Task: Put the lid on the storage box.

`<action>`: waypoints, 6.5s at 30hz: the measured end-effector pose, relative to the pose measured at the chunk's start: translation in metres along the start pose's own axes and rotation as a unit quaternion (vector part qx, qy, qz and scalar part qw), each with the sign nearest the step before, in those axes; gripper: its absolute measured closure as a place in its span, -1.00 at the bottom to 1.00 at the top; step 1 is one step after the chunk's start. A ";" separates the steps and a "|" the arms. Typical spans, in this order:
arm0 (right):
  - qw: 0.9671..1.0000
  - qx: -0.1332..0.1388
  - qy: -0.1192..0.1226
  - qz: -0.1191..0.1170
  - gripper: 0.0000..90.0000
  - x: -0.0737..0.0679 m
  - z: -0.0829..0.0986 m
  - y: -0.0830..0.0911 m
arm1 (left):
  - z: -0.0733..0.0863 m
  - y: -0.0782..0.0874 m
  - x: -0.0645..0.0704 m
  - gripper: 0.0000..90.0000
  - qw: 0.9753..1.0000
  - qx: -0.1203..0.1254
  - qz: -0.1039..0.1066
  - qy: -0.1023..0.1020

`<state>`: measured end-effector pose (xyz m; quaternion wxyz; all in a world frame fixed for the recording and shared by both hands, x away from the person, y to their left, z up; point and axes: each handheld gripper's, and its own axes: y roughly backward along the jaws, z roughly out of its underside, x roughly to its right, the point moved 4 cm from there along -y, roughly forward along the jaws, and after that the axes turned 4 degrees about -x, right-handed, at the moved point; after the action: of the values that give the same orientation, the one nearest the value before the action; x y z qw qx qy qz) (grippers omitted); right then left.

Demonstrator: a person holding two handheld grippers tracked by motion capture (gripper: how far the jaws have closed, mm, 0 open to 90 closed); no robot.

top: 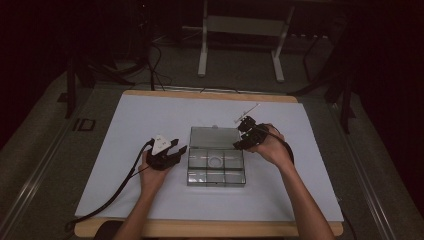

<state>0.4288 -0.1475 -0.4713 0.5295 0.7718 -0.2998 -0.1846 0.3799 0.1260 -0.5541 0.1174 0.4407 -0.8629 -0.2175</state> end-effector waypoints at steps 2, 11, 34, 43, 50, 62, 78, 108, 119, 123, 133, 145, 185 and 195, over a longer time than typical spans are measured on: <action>1.000 0.002 -0.001 0.001 0.15 0.001 0.000 0.000 | 0.000 0.001 0.000 0.21 1.000 -0.002 0.000 0.003; 1.000 0.009 -0.018 -0.003 0.15 0.008 0.005 -0.005 | -0.003 0.011 0.004 0.21 0.999 0.007 0.026 0.024; 0.998 0.019 -0.053 -0.014 0.15 0.021 0.016 -0.018 | -0.001 0.027 0.030 0.17 0.997 0.008 0.074 0.021; 0.997 0.027 -0.069 -0.018 0.14 0.023 0.019 -0.021 | 0.001 0.033 0.038 0.15 0.996 0.008 0.082 0.021; 0.996 0.034 -0.082 -0.032 0.13 0.023 0.020 -0.026 | 0.003 0.036 0.044 0.14 0.996 0.004 0.088 0.016; 0.990 0.056 -0.116 -0.057 0.10 0.027 0.021 -0.030 | 0.006 0.030 0.049 0.14 0.997 -0.014 0.082 0.003; 0.983 0.070 -0.149 -0.081 -0.11 0.026 0.015 -0.039 | 0.007 0.026 0.047 0.13 0.997 -0.024 0.078 0.006; 0.965 0.072 -0.215 -0.134 -0.17 0.034 0.017 -0.053 | 0.009 0.021 0.052 0.21 0.996 -0.043 0.074 -0.008; 0.957 0.062 -0.237 -0.158 -0.12 0.040 0.018 -0.060 | 0.010 0.021 0.053 0.26 0.997 -0.043 0.067 -0.008; 0.955 0.061 -0.240 -0.163 -0.11 0.041 0.018 -0.060 | 0.010 0.021 0.054 0.28 0.997 -0.043 0.065 -0.007; 0.948 0.063 -0.253 -0.184 -0.09 0.044 0.018 -0.064 | 0.011 0.021 0.054 0.31 0.997 -0.043 0.061 -0.004; 0.946 0.065 -0.255 -0.191 -0.03 0.044 0.018 -0.064 | 0.011 0.021 0.055 0.32 0.997 -0.046 0.059 -0.009; 0.971 0.149 -0.146 -0.116 0.54 0.033 0.023 -0.012 | 0.011 0.022 0.056 0.34 0.998 -0.047 0.050 -0.010; 0.980 0.155 -0.102 -0.071 0.61 0.021 0.028 -0.004 | 0.011 0.022 0.056 0.34 0.998 -0.047 0.050 -0.011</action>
<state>0.4290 -0.1800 -0.4851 0.3552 0.8412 -0.3213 -0.2509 0.3277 0.0950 -0.5526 0.1394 0.3884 -0.8739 -0.2570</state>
